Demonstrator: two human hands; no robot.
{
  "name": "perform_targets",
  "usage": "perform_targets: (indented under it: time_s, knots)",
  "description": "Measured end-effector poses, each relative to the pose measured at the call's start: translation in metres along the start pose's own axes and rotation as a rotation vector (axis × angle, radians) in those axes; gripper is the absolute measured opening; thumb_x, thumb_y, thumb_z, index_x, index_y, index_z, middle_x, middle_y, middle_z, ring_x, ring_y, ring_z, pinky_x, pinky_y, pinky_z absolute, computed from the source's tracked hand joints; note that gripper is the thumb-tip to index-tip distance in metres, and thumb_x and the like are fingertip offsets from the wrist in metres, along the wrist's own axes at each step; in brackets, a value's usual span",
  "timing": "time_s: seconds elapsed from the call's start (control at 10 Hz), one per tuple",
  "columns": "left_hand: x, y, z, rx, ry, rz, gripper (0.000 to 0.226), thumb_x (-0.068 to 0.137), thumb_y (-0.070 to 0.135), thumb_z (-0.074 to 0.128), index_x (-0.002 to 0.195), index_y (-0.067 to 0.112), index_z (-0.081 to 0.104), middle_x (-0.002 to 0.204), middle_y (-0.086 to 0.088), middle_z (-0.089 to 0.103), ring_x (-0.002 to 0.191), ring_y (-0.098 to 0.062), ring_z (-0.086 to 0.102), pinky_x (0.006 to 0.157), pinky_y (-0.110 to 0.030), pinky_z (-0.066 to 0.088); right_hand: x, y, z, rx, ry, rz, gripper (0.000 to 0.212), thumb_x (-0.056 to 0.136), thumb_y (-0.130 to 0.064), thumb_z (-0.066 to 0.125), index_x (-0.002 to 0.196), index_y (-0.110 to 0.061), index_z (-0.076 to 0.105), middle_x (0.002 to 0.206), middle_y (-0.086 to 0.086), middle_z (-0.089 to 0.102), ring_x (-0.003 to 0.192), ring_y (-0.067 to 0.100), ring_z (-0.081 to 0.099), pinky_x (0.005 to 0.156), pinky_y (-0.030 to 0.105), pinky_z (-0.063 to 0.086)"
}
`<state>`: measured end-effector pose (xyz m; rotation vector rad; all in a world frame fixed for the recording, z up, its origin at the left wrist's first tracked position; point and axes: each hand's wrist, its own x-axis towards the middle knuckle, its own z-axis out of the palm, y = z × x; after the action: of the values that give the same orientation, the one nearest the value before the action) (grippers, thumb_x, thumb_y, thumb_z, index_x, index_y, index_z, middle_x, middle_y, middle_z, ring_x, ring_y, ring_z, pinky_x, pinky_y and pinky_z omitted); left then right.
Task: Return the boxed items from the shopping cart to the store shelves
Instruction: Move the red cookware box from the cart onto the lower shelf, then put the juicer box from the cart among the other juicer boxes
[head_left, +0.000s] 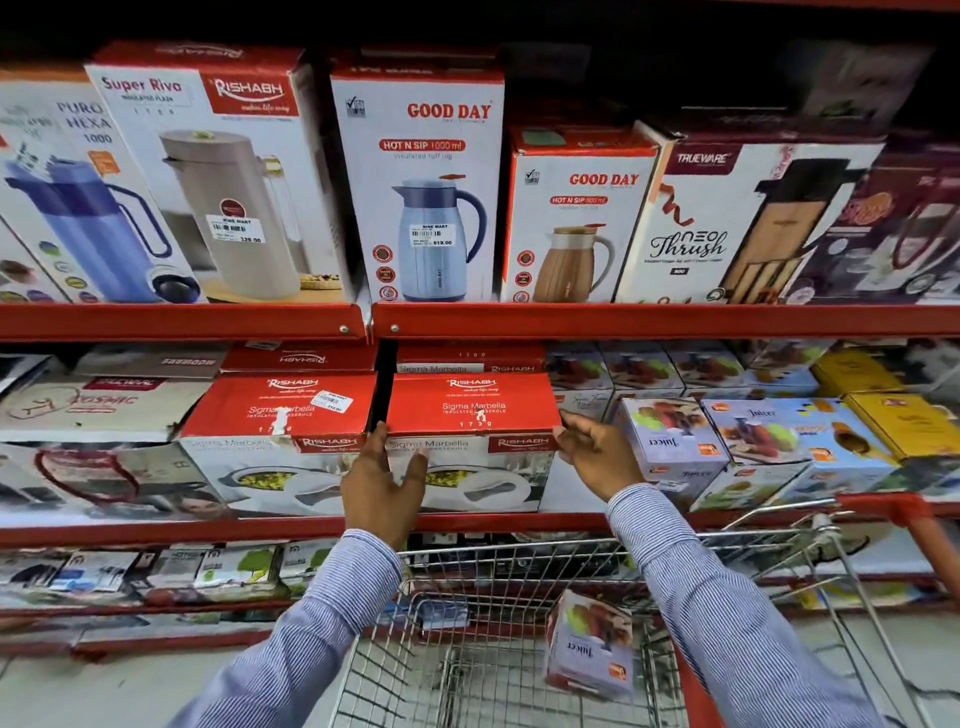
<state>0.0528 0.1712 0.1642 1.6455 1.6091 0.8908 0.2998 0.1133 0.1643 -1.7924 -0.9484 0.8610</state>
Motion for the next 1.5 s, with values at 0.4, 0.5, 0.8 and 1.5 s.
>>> perform_targets:
  time_s: [0.4,0.5,0.8,1.5]
  knots:
    - [-0.103,-0.033,0.066,0.218,-0.502,0.310,0.075,0.088,0.037,0.065,0.152,0.020,0.029,0.159,0.000,0.032,0.146,-0.017,0.033,0.116,-0.024,0.026,-0.079,0.114,-0.036,0.129,0.134,0.151,0.032,0.092,-0.009,0.058,0.123,0.000,0.059,0.126,0.018,0.063,0.111,0.017,0.063,0.098,0.027,0.049]
    - [-0.120,-0.047,0.104,0.264,-0.664,0.167,0.072,0.086,0.038,0.067,0.148,0.019,0.037,0.150,-0.003,0.049,0.132,-0.021,0.053,0.104,-0.020,0.036,-0.095,0.175,-0.049,0.007,0.170,0.280,0.027,0.090,0.000,0.057,0.115,0.010,0.061,0.122,0.025,0.064,0.089,-0.003,0.064,0.080,0.008,0.044]
    - [-0.133,-0.115,0.245,0.309,-0.942,-0.338,0.069,0.083,0.041,0.072,0.139,0.009,0.051,0.145,-0.014,0.053,0.133,-0.032,0.050,0.109,-0.044,0.043,-0.090,0.314,-0.040,-0.134,-0.112,0.708,0.031,0.098,-0.021,0.047,0.071,-0.036,0.043,0.103,0.004,0.047,0.088,0.013,0.046,0.069,0.019,0.038]
    - [-0.158,-0.047,0.176,0.055,-0.452,-0.299,0.025,0.083,0.039,0.071,0.102,0.024,0.075,0.102,0.001,0.078,0.083,-0.027,0.073,0.082,-0.044,0.060,-0.102,0.224,-0.065,0.074,-0.037,0.430,0.043,0.073,-0.056,0.050,0.087,-0.022,0.071,0.092,0.013,0.074,0.089,0.034,0.069,0.081,0.053,0.056]
